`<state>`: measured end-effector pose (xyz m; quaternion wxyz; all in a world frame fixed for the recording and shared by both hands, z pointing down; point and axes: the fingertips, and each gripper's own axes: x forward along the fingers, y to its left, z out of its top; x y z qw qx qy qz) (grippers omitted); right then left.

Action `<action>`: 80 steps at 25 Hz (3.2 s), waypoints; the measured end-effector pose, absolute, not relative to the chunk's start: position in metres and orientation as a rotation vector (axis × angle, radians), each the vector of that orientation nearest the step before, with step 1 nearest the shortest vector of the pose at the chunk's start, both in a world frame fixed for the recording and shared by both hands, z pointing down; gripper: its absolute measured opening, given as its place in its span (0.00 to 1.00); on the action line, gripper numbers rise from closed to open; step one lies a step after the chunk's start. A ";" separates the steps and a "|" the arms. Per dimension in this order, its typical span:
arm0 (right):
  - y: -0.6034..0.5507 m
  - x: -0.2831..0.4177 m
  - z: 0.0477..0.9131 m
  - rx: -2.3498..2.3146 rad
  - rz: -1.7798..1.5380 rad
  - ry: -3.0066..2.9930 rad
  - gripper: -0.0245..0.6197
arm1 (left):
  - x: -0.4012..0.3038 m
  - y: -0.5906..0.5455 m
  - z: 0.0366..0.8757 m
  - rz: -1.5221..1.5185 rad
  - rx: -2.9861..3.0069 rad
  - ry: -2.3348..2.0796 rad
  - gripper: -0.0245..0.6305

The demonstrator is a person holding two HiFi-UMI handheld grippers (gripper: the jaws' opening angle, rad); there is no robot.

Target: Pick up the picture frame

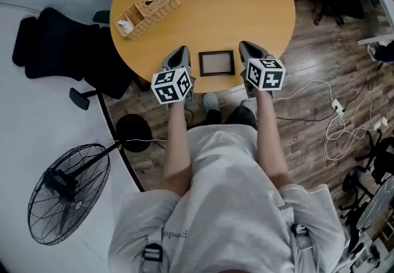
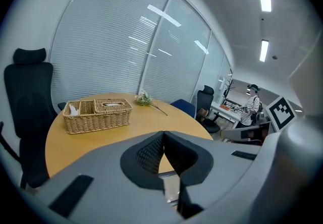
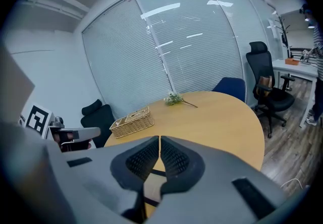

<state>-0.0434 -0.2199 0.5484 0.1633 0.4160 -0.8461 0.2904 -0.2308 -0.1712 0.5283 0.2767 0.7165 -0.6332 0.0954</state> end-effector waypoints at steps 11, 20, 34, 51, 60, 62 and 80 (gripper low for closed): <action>-0.213 -0.050 0.563 1.245 0.847 -2.347 0.08 | -0.213 -0.177 0.556 0.351 1.937 -1.631 0.08; -0.203 -0.046 0.586 1.247 0.888 -2.290 0.10 | -0.204 -0.170 0.583 0.420 1.911 -1.600 0.10; -0.180 -0.051 0.611 1.191 0.936 -2.231 0.36 | -0.198 -0.156 0.615 0.443 1.859 -1.499 0.35; -0.155 -0.049 0.688 1.166 1.018 -2.079 0.38 | -0.205 -0.139 0.688 0.530 1.638 -1.553 0.38; -0.159 -0.045 0.714 1.163 1.067 -2.022 0.37 | -0.197 -0.140 0.712 0.590 1.604 -1.515 0.38; -0.162 -0.046 0.717 1.157 1.066 -2.015 0.36 | -0.197 -0.140 0.715 0.582 1.590 -1.513 0.38; -0.170 -0.056 0.740 1.117 0.981 -1.952 0.30 | -0.197 -0.144 0.734 0.617 1.582 -1.498 0.37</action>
